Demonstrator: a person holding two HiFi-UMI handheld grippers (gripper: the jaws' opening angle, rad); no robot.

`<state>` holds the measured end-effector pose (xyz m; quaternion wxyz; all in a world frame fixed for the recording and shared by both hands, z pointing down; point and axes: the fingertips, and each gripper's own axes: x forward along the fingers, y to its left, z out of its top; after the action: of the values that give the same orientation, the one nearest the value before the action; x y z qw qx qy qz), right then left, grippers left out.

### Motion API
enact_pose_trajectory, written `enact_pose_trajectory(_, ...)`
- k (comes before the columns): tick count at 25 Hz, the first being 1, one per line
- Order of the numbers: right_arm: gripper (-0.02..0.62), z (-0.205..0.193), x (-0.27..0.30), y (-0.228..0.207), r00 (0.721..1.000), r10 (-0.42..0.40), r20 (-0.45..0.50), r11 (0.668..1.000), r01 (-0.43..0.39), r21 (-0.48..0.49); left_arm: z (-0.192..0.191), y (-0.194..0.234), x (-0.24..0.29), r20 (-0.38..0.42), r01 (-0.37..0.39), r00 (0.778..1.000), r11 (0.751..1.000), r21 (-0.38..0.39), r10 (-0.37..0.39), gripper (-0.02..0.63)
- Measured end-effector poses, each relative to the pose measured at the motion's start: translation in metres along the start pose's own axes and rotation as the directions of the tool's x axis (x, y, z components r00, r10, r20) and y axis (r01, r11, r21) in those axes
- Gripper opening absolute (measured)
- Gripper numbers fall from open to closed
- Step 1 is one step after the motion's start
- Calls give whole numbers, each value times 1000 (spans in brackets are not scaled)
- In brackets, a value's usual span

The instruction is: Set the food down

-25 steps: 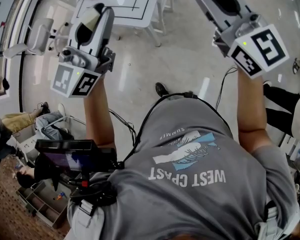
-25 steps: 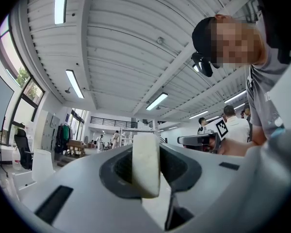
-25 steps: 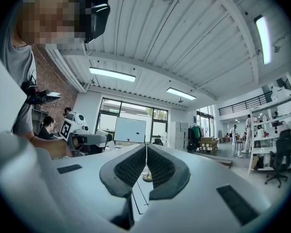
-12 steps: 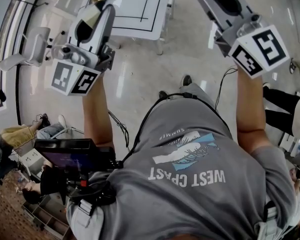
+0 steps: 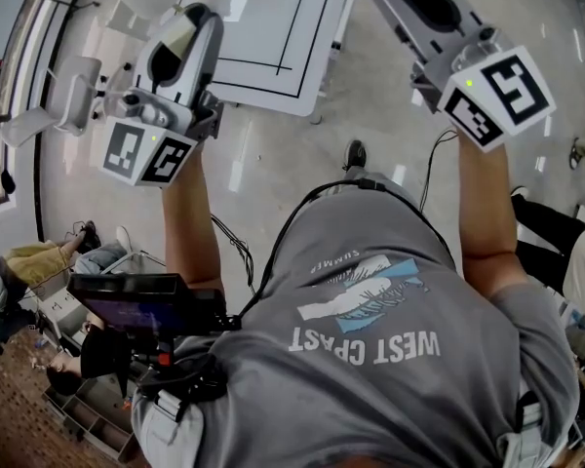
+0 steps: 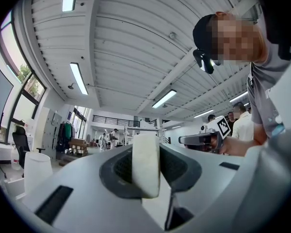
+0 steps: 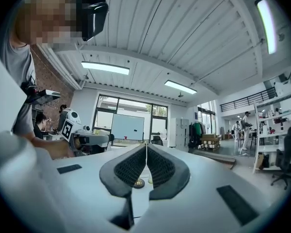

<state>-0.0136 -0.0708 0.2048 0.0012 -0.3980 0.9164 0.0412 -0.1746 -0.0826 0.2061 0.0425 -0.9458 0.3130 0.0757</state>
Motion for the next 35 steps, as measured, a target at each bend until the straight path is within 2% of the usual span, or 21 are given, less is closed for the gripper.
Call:
enact_pose_trajectory(6,8,-3,16,-58,998,53,-18,999,-53,8,-9,19,65,-8,-45,999,999,2,45,100)
enact_pose_trajectory(14,9,2,35,-95,996,73,-41,997,-72,27,-21,48,118,-46,-69,997,998,-15,68,100)
enact_pose_trajectory(19,9,-2,49,-109,998,36,-52,999,-34,29,-38,80,138,-72,-63,996,997,-33,61,100)
enact_pose_trajectory(27,8,-6,84,-113,995,-55,-85,998,57,14,-72,149,163,-116,-14,993,998,-64,6,100)
enact_pose_trajectory(35,9,-34,105,-132,985,-112,-133,993,117,32,-143,202,210,-222,16,974,996,-83,-34,100)
